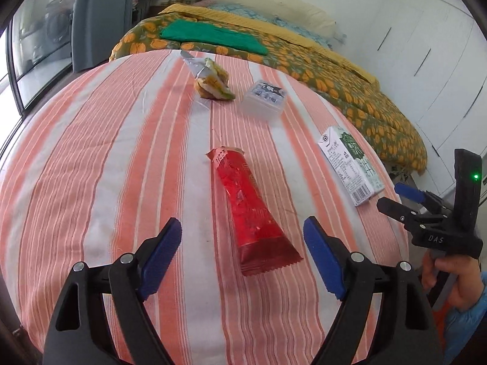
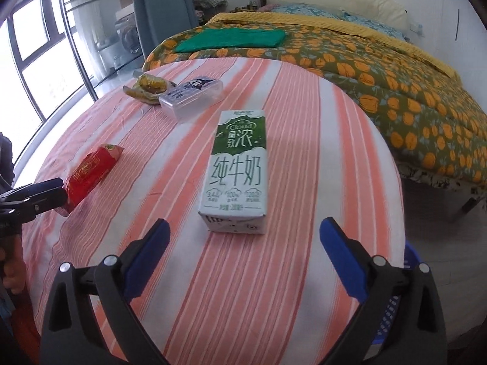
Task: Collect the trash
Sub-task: 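Lift the red wrapper with left tool while right tool lifts the milk carton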
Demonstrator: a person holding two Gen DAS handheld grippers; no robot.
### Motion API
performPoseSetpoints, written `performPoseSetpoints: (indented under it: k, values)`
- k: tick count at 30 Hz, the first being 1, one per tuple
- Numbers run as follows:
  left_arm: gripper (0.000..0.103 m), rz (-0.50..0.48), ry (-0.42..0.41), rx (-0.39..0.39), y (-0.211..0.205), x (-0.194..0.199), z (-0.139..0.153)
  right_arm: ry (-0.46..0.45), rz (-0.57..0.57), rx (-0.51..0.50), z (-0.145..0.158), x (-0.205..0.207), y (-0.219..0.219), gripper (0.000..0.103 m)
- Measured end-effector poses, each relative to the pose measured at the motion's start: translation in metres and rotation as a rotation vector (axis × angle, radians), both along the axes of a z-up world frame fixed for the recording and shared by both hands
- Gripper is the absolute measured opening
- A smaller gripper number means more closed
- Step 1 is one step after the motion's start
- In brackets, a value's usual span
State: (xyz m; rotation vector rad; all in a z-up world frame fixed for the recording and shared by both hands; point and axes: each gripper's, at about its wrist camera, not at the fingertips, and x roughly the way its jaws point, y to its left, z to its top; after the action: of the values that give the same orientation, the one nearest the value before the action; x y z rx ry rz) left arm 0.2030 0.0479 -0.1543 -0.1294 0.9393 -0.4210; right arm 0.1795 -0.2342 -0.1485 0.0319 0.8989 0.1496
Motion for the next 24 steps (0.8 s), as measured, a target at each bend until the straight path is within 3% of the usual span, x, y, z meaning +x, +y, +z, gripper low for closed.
performPoseSetpoints:
  k: [8,14,16,18,20,21,24]
  values:
    - [0.081,-0.015,-0.077,0.077,-0.019,0.030,0.006,0.051,0.027,-0.038,0.014,0.034,0.011,0.096]
    - [0.064,-0.046,-0.037,0.129,-0.026,0.049,-0.006,0.145,0.074,-0.103,0.016,0.075,0.028,0.096]
    - [0.060,-0.053,-0.049,0.141,-0.028,0.048,-0.006,0.163,0.080,-0.130,0.015,0.084,0.032,0.090]
    - [0.055,-0.055,-0.054,0.141,-0.029,0.048,-0.005,0.183,0.074,-0.154,0.012,0.090,0.034,0.071]
    - [0.044,-0.063,-0.051,0.161,-0.033,0.049,-0.009,0.229,0.064,-0.151,0.006,0.096,0.033,0.062]
    - [0.039,-0.069,-0.051,0.181,-0.035,0.049,-0.011,0.240,0.059,-0.145,0.004,0.096,0.031,0.052]
    - [0.019,-0.069,-0.070,0.222,-0.038,0.047,-0.013,0.218,0.058,-0.148,0.008,0.091,0.030,0.050]
